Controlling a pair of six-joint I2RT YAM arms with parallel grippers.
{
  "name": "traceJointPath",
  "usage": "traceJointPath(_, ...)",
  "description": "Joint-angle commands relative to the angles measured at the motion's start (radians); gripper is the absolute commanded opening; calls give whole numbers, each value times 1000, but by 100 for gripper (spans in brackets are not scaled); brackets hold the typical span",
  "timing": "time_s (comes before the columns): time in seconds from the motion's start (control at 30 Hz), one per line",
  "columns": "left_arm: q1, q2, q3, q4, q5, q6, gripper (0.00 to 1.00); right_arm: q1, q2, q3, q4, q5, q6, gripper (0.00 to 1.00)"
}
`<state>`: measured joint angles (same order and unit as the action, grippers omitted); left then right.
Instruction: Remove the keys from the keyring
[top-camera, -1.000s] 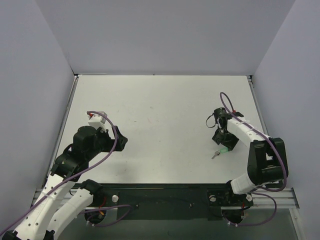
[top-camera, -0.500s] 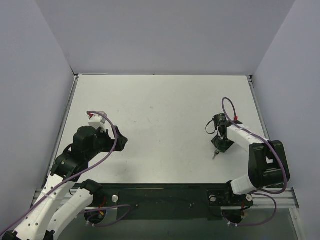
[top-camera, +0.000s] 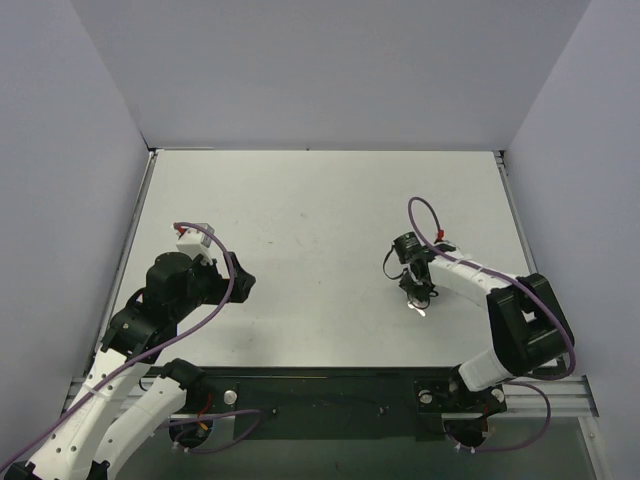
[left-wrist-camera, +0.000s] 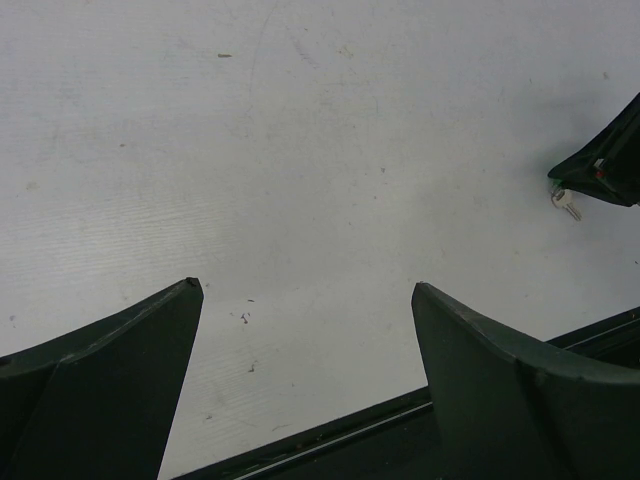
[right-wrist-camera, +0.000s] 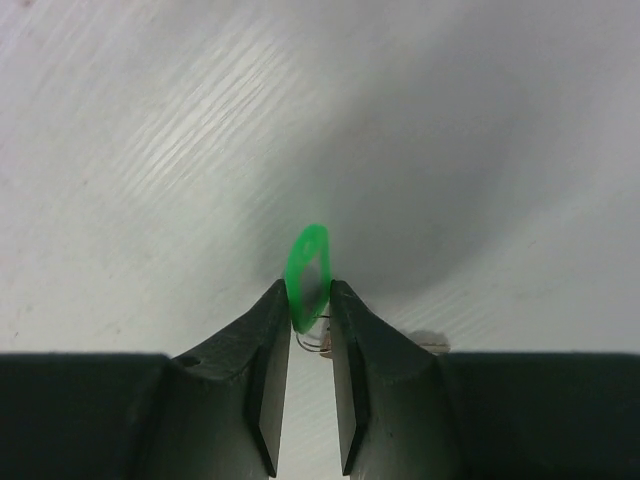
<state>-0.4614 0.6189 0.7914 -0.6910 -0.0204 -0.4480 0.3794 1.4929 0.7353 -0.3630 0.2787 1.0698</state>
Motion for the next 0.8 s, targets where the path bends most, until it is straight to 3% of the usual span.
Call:
traceJointPath(0.0,3,-5,-3,50,11,14,97,139,87,35,-47,-29,93,18)
traceJointPath(0.2,3,-1,0,50,8,15,97,253,182,144,-79,-9,122,17)
traceJointPath(0.63,3,2,-3,47,8,14,97,263,233,233,-155,50,2,15)
traceJointPath(0.77,3,4,-3,48,7,15,97,263,247,257,-177,74,-25,7)
